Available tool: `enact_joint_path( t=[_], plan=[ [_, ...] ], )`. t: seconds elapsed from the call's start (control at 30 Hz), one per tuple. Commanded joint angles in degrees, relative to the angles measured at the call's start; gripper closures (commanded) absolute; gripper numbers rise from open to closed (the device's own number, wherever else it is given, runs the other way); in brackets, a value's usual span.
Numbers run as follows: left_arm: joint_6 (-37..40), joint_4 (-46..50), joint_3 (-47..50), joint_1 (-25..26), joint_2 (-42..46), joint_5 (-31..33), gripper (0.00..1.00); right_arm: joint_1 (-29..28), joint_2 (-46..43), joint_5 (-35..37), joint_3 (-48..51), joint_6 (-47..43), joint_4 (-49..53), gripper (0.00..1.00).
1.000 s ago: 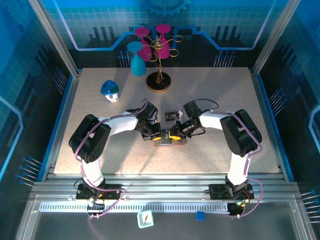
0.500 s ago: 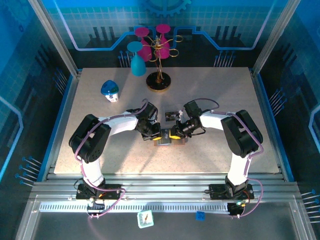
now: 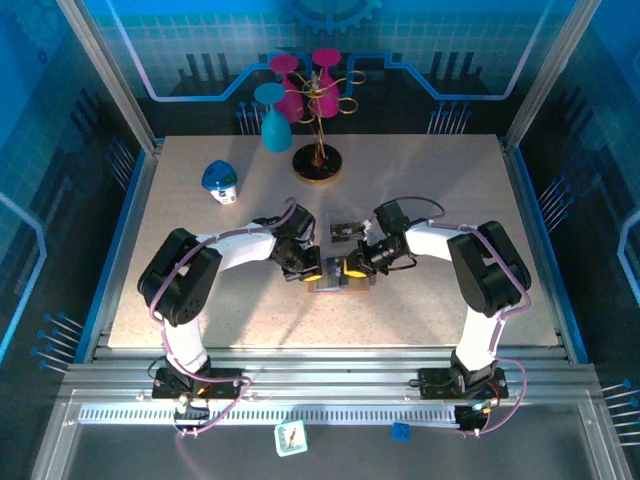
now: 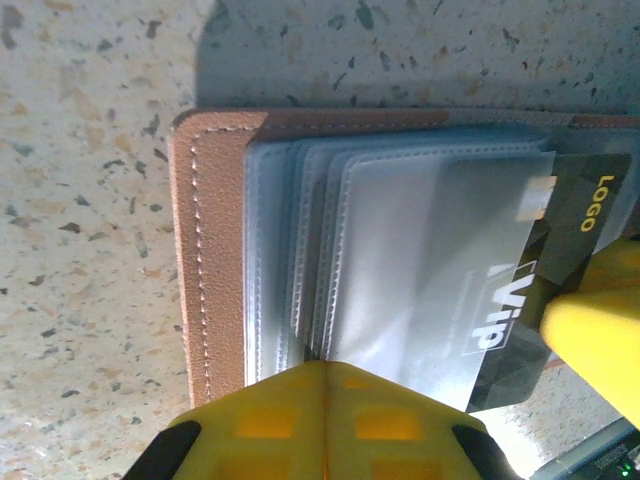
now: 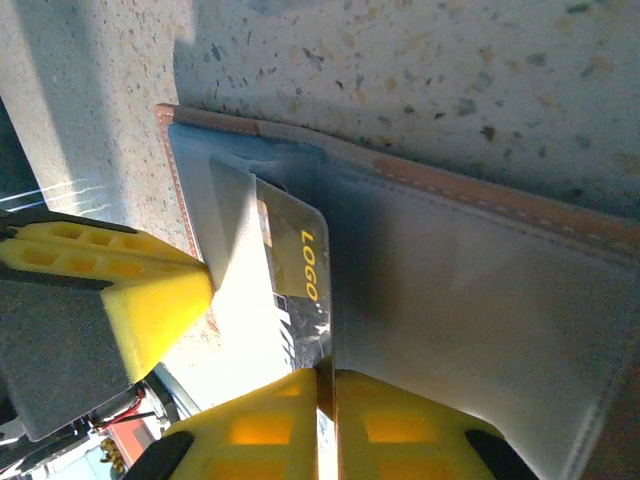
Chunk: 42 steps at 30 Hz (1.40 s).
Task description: Take the credit cards out of the card holder
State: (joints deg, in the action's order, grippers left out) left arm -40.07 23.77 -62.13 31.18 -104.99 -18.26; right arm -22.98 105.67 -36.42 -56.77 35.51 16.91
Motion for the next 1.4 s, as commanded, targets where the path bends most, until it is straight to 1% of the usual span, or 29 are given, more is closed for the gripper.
enact_joint_path(
  t=[0.0, 0.63, 0.93, 1.17, 1.37],
  plan=[
    [1.40, 4.47, 0.23, -0.66, 0.29, 1.36, 0.93, 1.35, -2.31, 0.70, 0.79, -2.32, 3.14, 0.90],
    [0.79, 3.79, -0.01, -0.89, 0.91, 1.82, 0.93, 2.50, -5.65, 4.92, -0.93, -7.33, 11.46, 0.92],
    [0.00, 2.88, 0.17, -0.93, 1.64, 1.24, 0.91, 2.42, -5.46, 4.19, -0.87, -6.31, 10.38, 0.91],
    [-0.09, 3.03, -0.53, -0.86, 1.64, 1.07, 0.91, 2.42, -6.59, 6.58, -1.17, -6.59, 11.61, 0.91],
    [0.00, 3.21, -0.98, -0.90, 1.83, 0.95, 0.91, 2.36, -6.49, 5.48, -0.72, -5.48, 10.10, 0.91]
  ],
)
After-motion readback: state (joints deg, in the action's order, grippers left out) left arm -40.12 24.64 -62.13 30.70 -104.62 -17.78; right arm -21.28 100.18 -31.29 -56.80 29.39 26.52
